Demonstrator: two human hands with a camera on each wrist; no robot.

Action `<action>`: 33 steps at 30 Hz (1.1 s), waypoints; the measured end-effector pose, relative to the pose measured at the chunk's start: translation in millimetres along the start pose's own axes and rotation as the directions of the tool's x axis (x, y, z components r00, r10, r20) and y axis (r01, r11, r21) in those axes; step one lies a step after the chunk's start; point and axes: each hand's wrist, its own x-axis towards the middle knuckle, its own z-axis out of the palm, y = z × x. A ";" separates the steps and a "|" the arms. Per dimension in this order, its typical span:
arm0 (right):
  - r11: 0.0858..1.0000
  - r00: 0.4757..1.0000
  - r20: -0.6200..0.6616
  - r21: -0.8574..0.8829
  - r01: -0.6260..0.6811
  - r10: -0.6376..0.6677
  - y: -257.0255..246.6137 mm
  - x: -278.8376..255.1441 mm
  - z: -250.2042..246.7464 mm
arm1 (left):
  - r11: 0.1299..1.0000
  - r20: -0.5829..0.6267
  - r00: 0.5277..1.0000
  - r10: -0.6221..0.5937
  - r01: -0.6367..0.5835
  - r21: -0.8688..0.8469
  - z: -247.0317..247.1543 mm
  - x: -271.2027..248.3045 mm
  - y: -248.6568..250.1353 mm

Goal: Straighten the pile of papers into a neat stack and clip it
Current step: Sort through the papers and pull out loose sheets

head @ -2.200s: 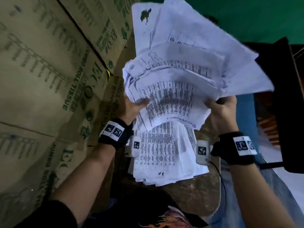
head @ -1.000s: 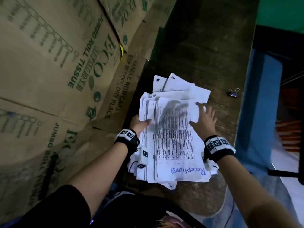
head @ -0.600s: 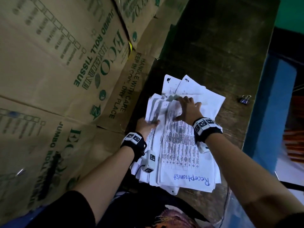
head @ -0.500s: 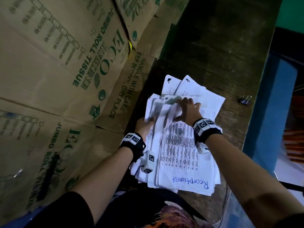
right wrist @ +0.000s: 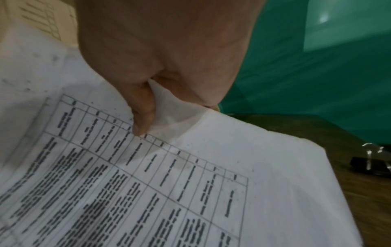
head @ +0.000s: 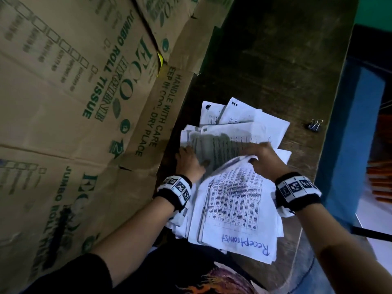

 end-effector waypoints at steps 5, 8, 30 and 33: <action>0.994 0.995 0.031 -0.043 0.096 -0.095 10.3 -27.8 -15.9 | 0.966 0.011 0.972 -0.234 0.234 -0.110 14.5 -5.4 21.8; 0.995 0.997 -0.006 -0.069 0.078 -0.079 12.3 -34.9 -27.8 | 0.948 0.023 0.949 -0.313 0.314 -0.058 18.6 -5.7 26.5; 0.930 0.999 0.044 -0.367 0.034 -0.019 -43.6 50.2 -25.2 | 0.677 -0.013 0.988 0.156 -0.116 -0.726 -1.1 -18.2 -12.5; 0.939 0.999 -0.012 -0.341 0.037 -0.044 -46.2 47.4 -21.1 | 0.691 0.093 0.987 0.128 -0.022 -0.723 -2.2 -18.5 -15.7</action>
